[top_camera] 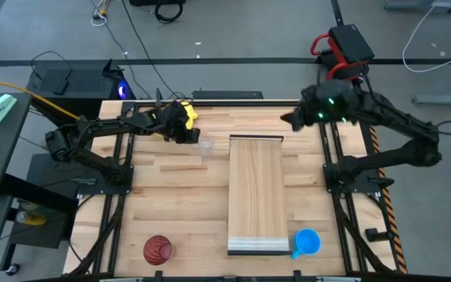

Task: Stack small to large cups/mugs on shelf
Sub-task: Put the transparent mug on the shelf

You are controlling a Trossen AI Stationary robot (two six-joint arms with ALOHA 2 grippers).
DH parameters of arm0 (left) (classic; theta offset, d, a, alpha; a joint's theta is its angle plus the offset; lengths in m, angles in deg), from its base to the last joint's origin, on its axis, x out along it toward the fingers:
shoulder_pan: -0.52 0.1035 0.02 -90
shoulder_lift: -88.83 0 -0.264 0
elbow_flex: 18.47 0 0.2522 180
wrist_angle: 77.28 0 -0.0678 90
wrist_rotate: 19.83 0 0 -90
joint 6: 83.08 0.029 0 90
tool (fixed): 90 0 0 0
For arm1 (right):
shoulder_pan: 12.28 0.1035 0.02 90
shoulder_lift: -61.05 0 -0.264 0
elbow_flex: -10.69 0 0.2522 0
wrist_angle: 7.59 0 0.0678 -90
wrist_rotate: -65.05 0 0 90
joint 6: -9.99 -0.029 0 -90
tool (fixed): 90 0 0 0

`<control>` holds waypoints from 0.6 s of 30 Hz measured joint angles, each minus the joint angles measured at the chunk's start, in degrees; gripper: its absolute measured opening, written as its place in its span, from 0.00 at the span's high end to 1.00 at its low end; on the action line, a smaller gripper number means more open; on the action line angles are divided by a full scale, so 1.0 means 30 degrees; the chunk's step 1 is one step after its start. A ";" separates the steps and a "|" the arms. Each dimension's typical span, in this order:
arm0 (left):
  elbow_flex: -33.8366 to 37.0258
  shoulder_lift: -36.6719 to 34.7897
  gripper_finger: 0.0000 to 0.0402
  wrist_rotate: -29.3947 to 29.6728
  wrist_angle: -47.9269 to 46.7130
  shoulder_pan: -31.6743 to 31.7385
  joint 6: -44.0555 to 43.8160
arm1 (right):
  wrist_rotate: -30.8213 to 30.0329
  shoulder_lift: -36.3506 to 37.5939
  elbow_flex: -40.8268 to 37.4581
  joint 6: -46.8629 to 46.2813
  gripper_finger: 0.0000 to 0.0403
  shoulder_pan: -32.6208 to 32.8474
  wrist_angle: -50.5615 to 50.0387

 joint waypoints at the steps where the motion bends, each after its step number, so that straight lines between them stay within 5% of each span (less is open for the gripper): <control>1: -0.0397 0.0108 0.80 0.0079 -0.0031 0.0050 0.0105 | 0.0682 -0.0494 0.0268 0.0436 0.75 -0.0958 -0.0165; 6: -0.2760 0.1695 0.82 0.0107 -0.1711 0.0169 0.0883 | 0.3639 -0.2842 0.1439 0.2255 0.75 -0.4056 -0.0591; 13: -0.7794 0.3066 0.84 0.0364 -0.7004 0.0249 0.4161 | 0.3893 -0.5210 0.3433 0.4945 0.75 -0.4926 -0.2258; 18: -1.0486 0.2863 0.85 0.3802 -1.3206 -0.0014 0.5582 | 0.3907 -0.5207 0.3665 0.5494 0.75 -0.4919 -0.2547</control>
